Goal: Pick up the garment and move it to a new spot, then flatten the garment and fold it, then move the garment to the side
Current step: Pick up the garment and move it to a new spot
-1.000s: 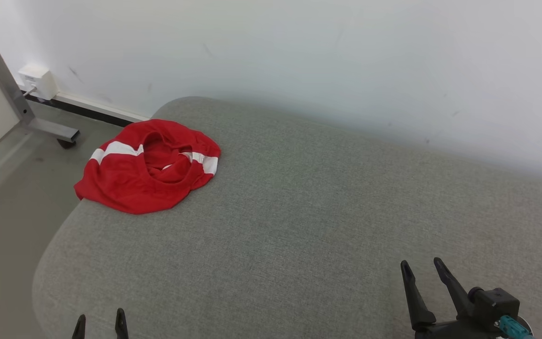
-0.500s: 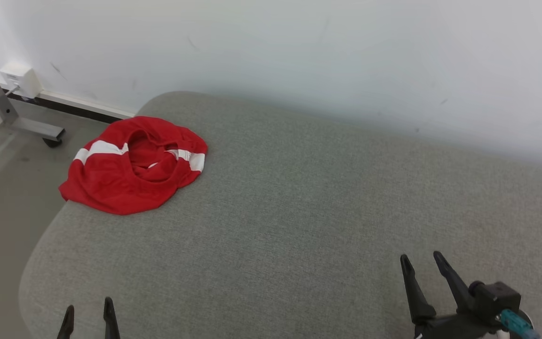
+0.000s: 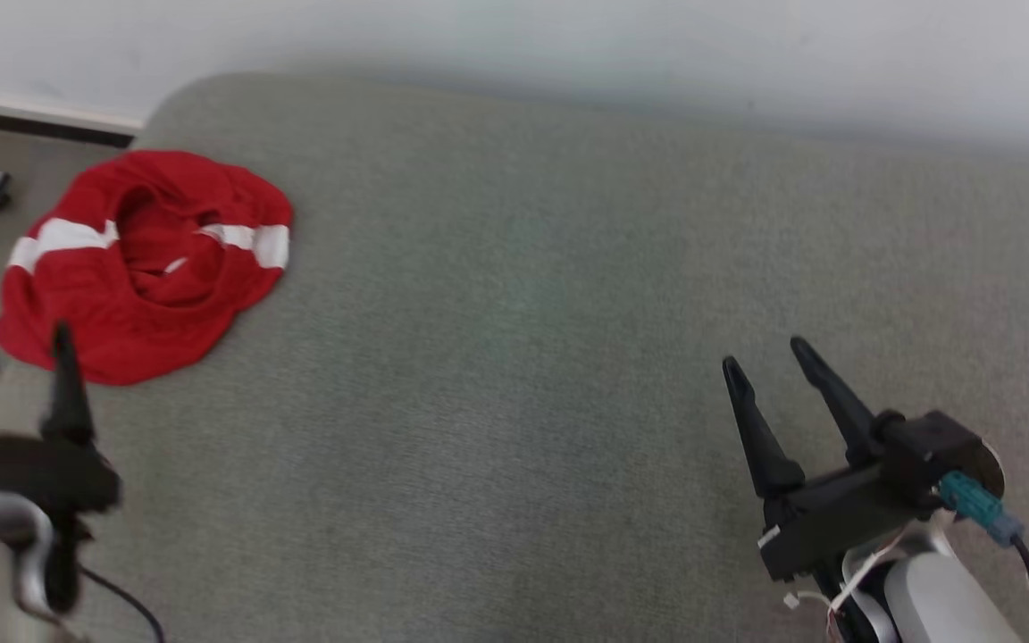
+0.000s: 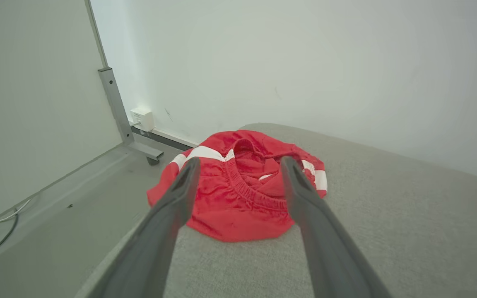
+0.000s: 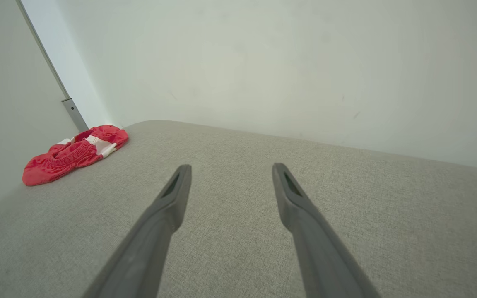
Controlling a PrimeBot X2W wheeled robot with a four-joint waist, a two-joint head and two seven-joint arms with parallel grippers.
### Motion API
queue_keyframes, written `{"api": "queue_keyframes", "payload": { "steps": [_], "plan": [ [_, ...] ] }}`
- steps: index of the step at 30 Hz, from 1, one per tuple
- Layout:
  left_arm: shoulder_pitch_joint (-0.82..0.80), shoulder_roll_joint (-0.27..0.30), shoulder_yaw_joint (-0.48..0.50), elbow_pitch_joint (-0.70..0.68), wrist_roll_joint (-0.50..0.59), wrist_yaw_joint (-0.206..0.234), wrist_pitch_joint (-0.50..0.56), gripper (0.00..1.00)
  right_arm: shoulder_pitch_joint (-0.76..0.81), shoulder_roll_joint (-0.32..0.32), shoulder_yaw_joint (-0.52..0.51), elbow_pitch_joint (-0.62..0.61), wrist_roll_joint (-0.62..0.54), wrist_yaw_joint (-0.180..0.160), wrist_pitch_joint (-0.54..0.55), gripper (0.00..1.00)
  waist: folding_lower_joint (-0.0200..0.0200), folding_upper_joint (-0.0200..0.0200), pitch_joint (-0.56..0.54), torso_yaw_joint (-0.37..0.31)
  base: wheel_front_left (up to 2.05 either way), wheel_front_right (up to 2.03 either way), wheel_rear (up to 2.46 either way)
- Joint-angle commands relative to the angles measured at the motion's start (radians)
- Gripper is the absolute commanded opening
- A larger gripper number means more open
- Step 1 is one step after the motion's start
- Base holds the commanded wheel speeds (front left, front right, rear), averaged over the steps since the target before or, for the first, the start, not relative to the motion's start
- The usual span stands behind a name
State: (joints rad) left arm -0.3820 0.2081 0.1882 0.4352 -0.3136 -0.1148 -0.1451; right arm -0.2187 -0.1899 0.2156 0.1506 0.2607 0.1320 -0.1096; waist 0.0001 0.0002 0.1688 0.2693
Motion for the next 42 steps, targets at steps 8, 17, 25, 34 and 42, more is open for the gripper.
{"api": "queue_keyframes", "payload": {
  "steps": [8,17,25,34,42],
  "plan": [
    [-0.319,0.12,0.16,0.109,-0.277,0.019,0.336,1.0,-0.098,-0.002,0.041,-0.048,-0.012,-0.003,-0.008,1.0,-0.0001,-0.0002,0.295,-0.195,0.0,0.0,0.0],
    [-0.466,0.216,0.241,0.188,-0.423,0.116,0.654,1.0,-0.118,0.016,0.048,-0.051,-0.014,-0.003,-0.04,1.0,-0.0001,-0.0002,0.374,-0.272,0.0,0.0,0.0],
    [-0.422,0.207,0.254,0.24,-0.46,0.16,0.754,1.0,-0.105,0.018,0.044,-0.046,-0.011,-0.003,-0.055,1.0,-0.0001,-0.0002,0.373,-0.306,0.0,0.0,0.0],
    [-0.373,0.195,0.221,0.249,-0.46,0.177,0.844,0.0,-0.094,0.02,0.033,-0.052,-0.005,-0.003,-0.054,1.0,-0.0001,-0.0002,0.344,-0.316,0.0,0.0,0.0],
    [-0.412,0.232,0.25,0.193,-0.511,0.111,0.842,0.0,-0.074,0.036,0.021,-0.019,0.017,-0.003,-0.076,1.0,-0.0001,-0.0002,0.245,-0.289,0.0,0.0,0.0]
  ]
}}
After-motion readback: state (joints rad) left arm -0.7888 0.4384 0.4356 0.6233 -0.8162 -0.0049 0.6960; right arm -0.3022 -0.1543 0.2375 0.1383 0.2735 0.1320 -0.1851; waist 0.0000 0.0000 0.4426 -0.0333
